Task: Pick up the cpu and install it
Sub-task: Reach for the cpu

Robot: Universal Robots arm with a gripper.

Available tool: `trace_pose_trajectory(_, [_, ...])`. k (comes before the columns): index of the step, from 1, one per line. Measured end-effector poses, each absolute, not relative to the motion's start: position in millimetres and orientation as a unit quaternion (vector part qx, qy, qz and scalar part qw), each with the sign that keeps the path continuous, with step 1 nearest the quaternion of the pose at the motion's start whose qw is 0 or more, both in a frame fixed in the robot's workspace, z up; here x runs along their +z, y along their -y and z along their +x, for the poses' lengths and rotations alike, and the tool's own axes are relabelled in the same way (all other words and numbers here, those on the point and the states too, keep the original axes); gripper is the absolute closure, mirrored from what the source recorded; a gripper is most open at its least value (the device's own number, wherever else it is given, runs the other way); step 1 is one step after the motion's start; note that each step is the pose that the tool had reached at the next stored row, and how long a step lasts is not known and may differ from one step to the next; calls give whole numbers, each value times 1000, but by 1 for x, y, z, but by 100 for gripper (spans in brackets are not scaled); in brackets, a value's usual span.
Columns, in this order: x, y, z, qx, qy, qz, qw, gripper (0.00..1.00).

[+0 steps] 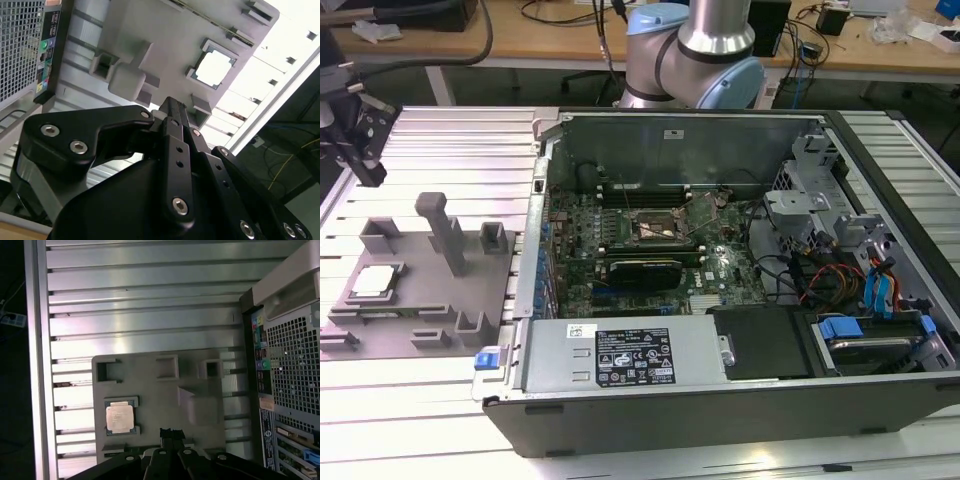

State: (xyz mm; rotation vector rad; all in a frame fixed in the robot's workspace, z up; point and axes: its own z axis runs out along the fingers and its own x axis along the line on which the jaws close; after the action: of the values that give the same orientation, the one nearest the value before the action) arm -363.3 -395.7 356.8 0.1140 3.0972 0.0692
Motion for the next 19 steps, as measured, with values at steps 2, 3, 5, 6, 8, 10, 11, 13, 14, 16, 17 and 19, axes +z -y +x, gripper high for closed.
trace_pose_trajectory(2, [352,396,-367,22,-999,37,21,89])
trace_pose_trajectory(3, [350,397,-368,22,-999,37,21,89])
trace_pose_trajectory(5, [347,397,-370,22,-999,36,21,89])
trace_pose_trajectory(6, [345,398,-372,22,-999,36,21,89])
trace_pose_trajectory(8, [342,398,-375,22,-999,36,21,89])
trace_pose_trajectory(10, [338,399,-378,22,-999,36,21,89])
trace_pose_trajectory(11, [337,399,-380,22,-999,36,21,89])
trace_pose_trajectory(13, [334,400,-384,22,-999,36,21,89])
trace_pose_trajectory(14, [333,401,-385,22,-999,36,21,89])
trace_pose_trajectory(16, [328,403,-389,22,-999,36,21,89])
trace_pose_trajectory(17, [326,404,-390,23,-999,36,21,89])
trace_pose_trajectory(19, [323,405,-392,22,-999,36,21,89])
